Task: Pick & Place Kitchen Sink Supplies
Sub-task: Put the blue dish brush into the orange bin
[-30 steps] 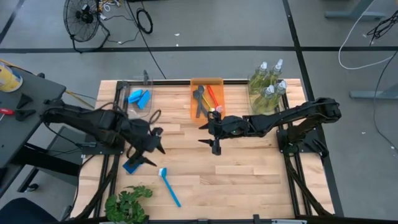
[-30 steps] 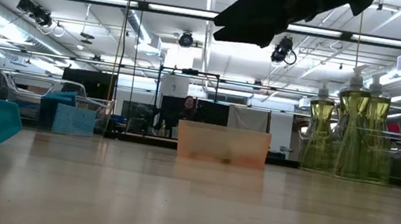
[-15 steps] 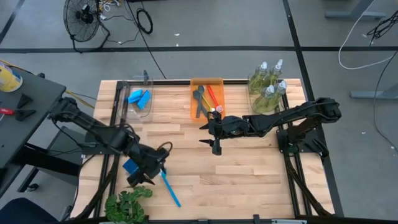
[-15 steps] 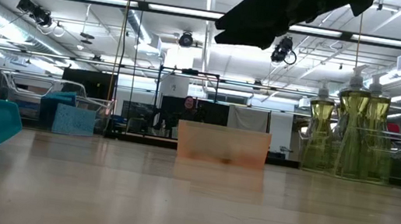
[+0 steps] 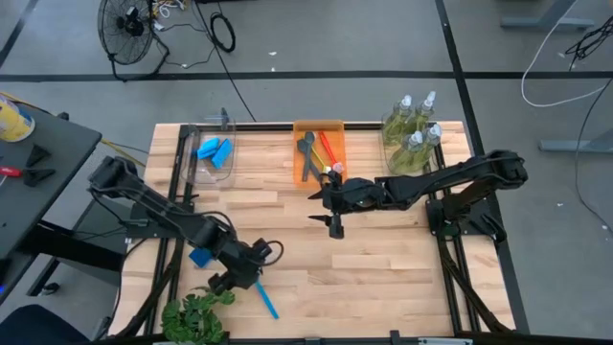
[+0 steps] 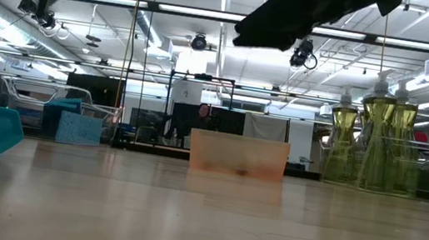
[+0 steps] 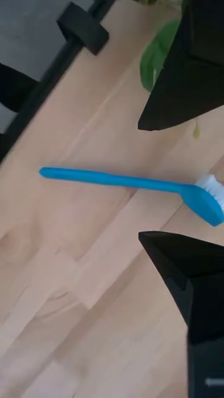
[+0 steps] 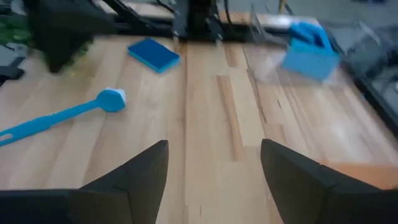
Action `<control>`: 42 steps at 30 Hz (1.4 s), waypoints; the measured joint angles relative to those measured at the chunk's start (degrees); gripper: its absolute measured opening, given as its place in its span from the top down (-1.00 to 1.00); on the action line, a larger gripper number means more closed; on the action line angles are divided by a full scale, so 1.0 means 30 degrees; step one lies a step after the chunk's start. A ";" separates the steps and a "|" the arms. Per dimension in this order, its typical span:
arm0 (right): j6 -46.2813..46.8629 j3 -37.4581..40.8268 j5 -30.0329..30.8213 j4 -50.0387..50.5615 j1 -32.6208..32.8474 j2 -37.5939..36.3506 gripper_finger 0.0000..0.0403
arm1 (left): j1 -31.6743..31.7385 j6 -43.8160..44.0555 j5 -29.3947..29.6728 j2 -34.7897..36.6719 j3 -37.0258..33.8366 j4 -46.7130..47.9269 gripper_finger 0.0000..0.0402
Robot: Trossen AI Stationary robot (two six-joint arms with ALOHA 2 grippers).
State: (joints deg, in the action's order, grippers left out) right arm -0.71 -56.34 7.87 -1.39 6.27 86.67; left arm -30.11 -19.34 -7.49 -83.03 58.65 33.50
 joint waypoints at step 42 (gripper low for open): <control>-0.0487 0.0000 0.0085 0.9297 0.0150 -1.2931 0.15 | 0.0204 -0.1293 0.0920 -0.6055 0.0000 -0.1362 -0.41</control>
State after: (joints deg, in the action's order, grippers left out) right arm -2.17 -56.34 8.12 26.50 6.72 47.87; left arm -29.50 -23.22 -4.73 -101.20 58.65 29.41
